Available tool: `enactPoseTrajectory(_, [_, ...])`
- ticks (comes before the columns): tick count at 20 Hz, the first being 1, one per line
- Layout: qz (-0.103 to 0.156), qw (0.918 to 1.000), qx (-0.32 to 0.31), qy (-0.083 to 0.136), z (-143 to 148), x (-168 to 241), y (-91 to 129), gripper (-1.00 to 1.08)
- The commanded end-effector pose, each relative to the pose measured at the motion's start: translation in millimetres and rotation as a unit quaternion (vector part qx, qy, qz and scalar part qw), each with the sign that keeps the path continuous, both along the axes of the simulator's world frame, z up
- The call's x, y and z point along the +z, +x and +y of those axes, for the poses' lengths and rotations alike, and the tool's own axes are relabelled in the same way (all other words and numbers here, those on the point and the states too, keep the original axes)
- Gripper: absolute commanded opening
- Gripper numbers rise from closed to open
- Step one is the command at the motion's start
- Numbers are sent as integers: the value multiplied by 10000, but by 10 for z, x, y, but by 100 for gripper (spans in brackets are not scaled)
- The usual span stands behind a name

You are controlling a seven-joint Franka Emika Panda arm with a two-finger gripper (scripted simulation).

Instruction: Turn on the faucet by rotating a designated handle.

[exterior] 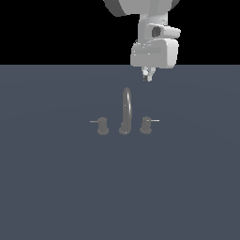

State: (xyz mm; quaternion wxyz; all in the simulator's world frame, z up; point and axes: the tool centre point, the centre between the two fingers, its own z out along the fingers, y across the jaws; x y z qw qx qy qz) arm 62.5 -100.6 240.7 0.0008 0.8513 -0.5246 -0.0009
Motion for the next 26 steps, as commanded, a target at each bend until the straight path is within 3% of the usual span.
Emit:
enactPoseTrajectory(1, [-4,9995,-327,-4,-71,-247,108,-100])
enactPoseTrajectory(14, [-11,9848,-1739,-3,-371,-1427,409,-100])
enactPoseTrajectory(26, [-12,9771,-2127,-1,-449,-1776,442,-100])
